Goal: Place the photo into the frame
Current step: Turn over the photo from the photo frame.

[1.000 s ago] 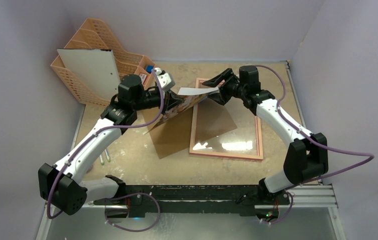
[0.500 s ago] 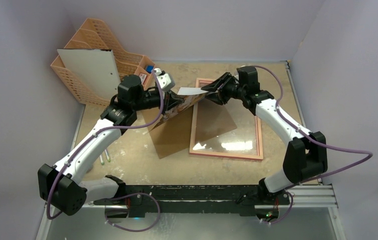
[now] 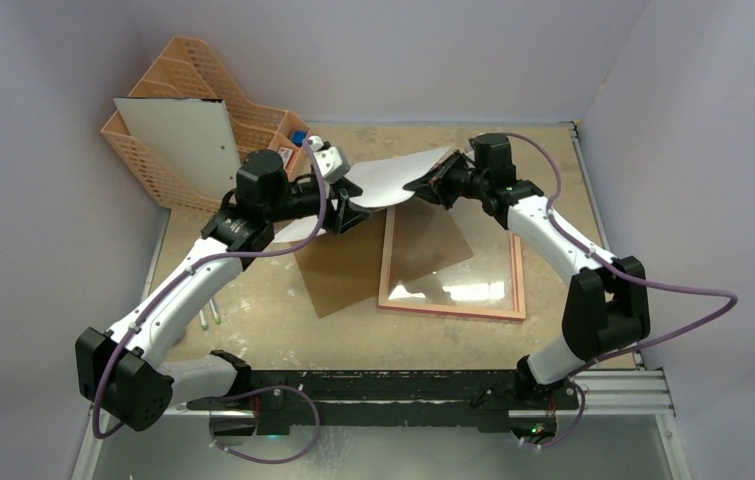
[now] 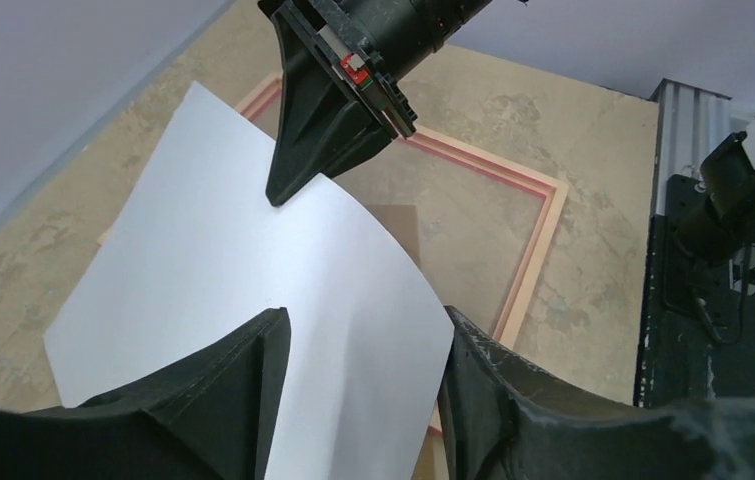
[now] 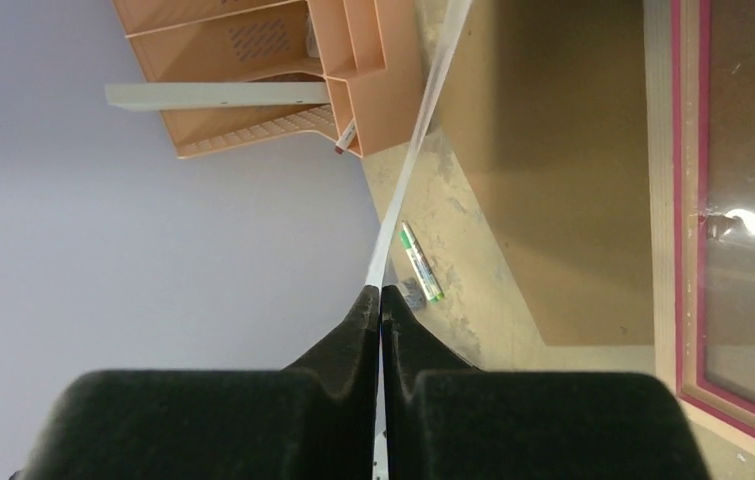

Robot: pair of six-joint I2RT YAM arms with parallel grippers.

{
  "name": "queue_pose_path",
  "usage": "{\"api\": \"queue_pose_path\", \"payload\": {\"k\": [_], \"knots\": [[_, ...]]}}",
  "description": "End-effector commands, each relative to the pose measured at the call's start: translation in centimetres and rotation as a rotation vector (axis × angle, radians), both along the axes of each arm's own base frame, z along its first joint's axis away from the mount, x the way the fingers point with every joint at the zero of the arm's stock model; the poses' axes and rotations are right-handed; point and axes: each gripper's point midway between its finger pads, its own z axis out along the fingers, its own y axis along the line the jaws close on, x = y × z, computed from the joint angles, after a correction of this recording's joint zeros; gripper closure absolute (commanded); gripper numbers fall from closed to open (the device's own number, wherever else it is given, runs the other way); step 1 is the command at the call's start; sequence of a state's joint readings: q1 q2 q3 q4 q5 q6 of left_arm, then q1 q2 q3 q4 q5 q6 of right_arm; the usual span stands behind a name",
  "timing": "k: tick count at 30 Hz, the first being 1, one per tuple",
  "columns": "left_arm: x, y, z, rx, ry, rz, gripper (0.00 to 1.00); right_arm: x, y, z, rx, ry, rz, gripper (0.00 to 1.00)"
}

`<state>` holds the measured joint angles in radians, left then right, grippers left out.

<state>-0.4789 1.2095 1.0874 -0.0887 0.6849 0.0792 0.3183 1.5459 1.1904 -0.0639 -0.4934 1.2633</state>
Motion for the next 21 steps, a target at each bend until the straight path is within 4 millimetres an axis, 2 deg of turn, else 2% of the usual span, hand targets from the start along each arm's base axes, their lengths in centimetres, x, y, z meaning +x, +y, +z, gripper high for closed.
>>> {"api": "queue_pose_path", "payload": {"k": [1,3,6,9,11,13,16,21], "knots": [[-1.5,-0.5,2.9,-0.055,-0.019,-0.058,0.39,0.8,-0.3,1.7,0.018,-0.063,0.016,0.99],[-2.5,-0.7,3.1,-0.067,-0.018,-0.114,0.32,1.3,-0.8,1.7,0.002,-0.085,0.009,1.00],[-3.6,-0.9,3.9,-0.102,-0.035,-0.156,0.29,1.8,-1.9,0.8,-0.052,-0.121,0.006,1.00],[-4.1,-1.0,4.9,-0.157,-0.031,-0.167,0.27,2.3,-3.2,-0.6,-0.123,-0.196,0.026,1.00],[-4.0,-1.1,5.3,-0.192,-0.012,-0.148,0.26,1.9,-4.0,-2.4,-0.177,-0.236,0.083,1.00],[-3.2,-1.1,5.1,-0.225,0.026,-0.100,0.26,1.6,-5.3,-4.5,-0.231,-0.259,0.136,1.00],[-0.9,-1.0,4.1,-0.261,0.106,0.019,0.25,1.3,-7.5,-8.0,-0.342,-0.264,0.197,1.00],[2.4,-1.1,0.8,-0.277,0.290,0.182,0.25,1.4,-11.7,-13.0,-0.580,-0.201,0.233,1.00]]}}
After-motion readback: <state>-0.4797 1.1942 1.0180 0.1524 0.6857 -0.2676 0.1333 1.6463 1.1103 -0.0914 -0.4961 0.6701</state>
